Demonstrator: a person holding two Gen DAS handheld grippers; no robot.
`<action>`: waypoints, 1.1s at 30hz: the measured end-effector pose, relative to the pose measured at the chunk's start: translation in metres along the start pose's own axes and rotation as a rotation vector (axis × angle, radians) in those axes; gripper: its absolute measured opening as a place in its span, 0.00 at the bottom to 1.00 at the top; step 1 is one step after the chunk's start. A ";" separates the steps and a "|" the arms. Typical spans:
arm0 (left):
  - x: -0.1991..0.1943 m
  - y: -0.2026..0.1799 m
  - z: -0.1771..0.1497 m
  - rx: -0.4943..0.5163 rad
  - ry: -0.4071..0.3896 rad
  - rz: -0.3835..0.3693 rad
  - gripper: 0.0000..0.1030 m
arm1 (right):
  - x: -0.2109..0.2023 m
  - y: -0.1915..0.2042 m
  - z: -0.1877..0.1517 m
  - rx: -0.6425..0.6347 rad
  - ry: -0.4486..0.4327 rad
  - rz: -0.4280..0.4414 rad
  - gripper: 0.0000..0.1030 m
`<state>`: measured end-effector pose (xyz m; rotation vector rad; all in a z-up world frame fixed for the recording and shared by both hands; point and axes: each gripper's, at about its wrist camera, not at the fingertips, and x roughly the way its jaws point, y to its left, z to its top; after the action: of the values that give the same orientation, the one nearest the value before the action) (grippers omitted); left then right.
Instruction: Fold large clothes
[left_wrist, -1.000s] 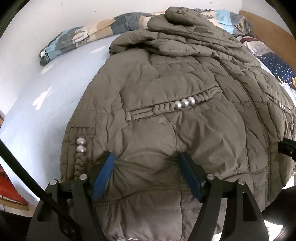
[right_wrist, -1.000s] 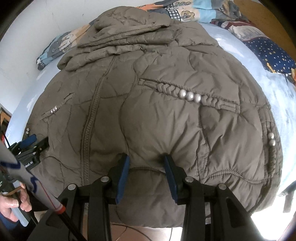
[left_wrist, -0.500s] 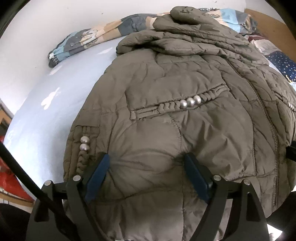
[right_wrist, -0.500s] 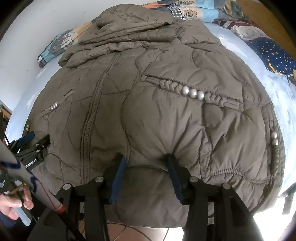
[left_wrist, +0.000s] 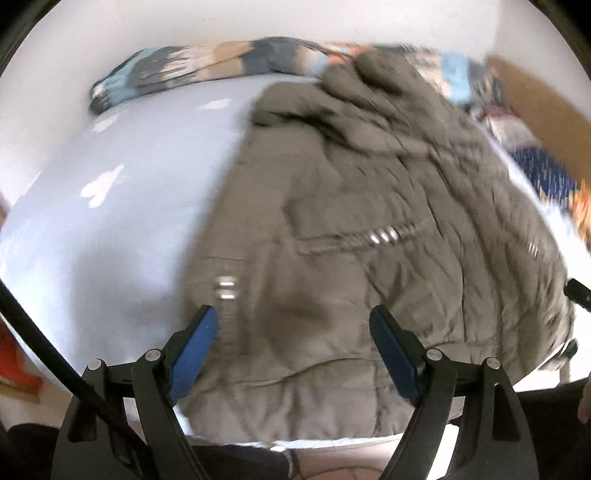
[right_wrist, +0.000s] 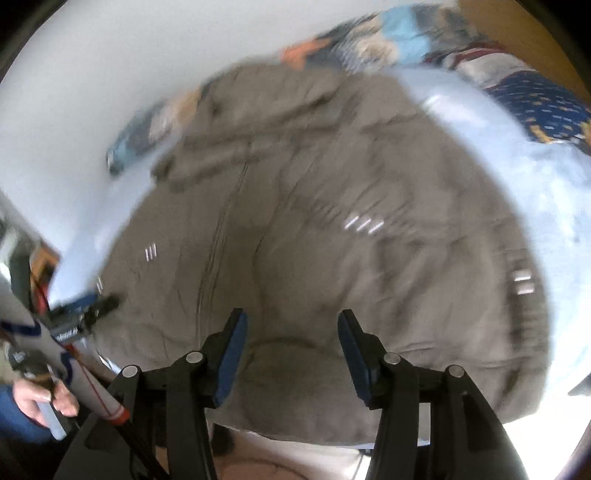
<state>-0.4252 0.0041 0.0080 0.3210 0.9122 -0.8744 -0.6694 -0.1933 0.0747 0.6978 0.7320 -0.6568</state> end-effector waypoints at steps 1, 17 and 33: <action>-0.004 0.017 0.000 -0.057 0.003 -0.012 0.81 | -0.016 -0.013 0.003 0.045 -0.049 0.002 0.54; 0.042 0.129 -0.026 -0.570 0.187 -0.252 0.81 | -0.027 -0.175 -0.032 0.781 -0.052 -0.010 0.55; 0.048 0.063 -0.032 -0.394 0.255 -0.295 0.81 | -0.024 -0.147 -0.034 0.662 0.013 -0.048 0.59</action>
<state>-0.3791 0.0375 -0.0556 -0.0484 1.3667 -0.9109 -0.8031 -0.2485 0.0264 1.2920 0.5378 -0.9517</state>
